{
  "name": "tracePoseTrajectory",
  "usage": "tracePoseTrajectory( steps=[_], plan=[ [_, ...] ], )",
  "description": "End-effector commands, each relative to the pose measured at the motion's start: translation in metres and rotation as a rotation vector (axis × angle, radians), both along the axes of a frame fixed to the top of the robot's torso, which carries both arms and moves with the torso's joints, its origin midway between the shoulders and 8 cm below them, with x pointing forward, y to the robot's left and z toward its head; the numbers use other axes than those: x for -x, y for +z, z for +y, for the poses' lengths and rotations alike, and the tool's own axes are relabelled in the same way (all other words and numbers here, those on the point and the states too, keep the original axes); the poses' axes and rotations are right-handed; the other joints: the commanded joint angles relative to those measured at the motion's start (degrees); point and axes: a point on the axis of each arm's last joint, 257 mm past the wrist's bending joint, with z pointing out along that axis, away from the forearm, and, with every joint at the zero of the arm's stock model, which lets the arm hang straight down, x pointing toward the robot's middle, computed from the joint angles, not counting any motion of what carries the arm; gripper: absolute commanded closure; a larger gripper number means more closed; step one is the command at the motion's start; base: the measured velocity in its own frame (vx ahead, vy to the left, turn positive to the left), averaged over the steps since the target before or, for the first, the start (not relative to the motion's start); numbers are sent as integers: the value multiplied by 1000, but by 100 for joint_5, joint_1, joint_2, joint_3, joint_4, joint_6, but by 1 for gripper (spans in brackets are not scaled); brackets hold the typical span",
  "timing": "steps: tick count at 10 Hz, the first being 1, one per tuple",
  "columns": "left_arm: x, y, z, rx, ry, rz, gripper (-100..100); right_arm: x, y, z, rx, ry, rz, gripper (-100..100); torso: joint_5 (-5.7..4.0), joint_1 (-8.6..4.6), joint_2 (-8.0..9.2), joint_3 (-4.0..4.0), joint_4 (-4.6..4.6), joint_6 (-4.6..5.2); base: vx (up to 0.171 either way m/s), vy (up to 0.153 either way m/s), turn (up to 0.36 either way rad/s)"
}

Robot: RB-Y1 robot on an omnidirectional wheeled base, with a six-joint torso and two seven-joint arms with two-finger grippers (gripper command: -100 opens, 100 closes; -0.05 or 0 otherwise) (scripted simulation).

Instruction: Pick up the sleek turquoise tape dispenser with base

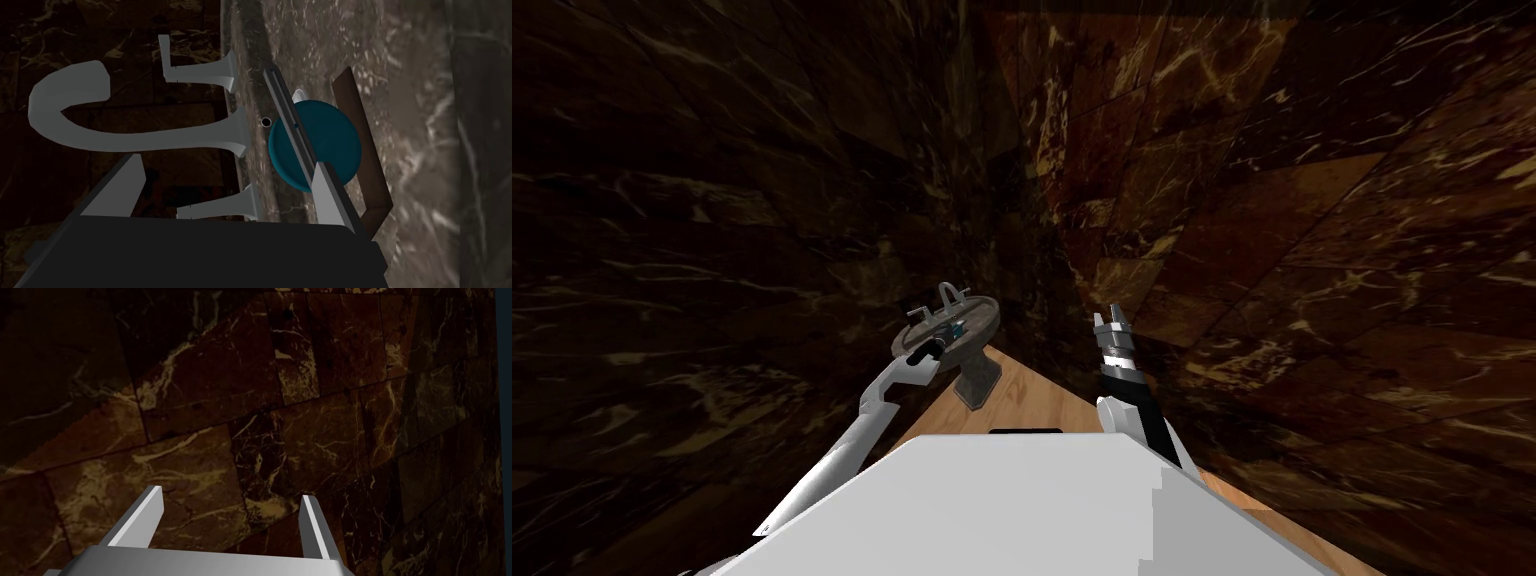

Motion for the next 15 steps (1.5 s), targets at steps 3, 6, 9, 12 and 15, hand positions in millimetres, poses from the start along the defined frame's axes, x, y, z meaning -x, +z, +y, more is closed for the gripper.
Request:
tracePoseTrajectory(
  steps=[3, 6, 9, 12, 15],
  plan=[
    [9, -32, 52, 37, 125, 120, -100, 0, 0, 0, 0, 0, 0, 0, 1, 2, 4, 2, 1, 0, 12, -43, -72],
    [14, -43, 82, 63, 204, 173, -100, 0, 0, 0, 0, 0, 0, 0, 1, 2, 4, 2, 0, -3, 13, -40, -48],
    [20, -42, 129, 121, 340, 217, -100, 0, 0, 0, 0, 0, 0, 0, 2, 8, 4, 2, 0, -4, 18, -37, -93],
    [40, -61, 161, 164, 449, 291, -100, 0, 0, 0, 0, 0, 0, 0, 0, -1, 0, 0, 0, -1, 24, -48, -68],
    [50, -64, 182, 205, 530, 320, -100, 0, 0, 0, 0, 0, 0, 0, 1, 3, 2, 0, -1, -4, 19, -38, -45]
  ],
)
